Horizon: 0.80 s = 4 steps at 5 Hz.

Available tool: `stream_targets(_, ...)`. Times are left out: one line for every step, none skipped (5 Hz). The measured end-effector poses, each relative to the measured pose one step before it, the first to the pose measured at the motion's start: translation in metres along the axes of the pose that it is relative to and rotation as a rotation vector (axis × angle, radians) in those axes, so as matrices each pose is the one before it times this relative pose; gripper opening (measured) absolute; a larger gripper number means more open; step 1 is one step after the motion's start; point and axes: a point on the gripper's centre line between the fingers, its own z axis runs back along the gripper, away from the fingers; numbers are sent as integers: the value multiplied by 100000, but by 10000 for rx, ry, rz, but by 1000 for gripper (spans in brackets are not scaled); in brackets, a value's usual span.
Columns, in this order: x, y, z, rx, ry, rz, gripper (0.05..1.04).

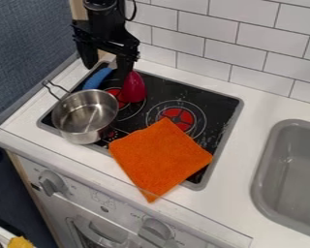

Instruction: Move the orange cloth on the upper right corner of the stove

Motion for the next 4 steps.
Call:
stream_targets(-487, -198, -940, -71, 313, 17, 1000)
stream_targets(-1397, -2045, 461, -74, 164, -414, 1000)
stream_targets(-1981, -3842, 996, -76, -48, -981, 1000)
stream_targets(-886, -2978, -833, -328, 201, -646, 1000)
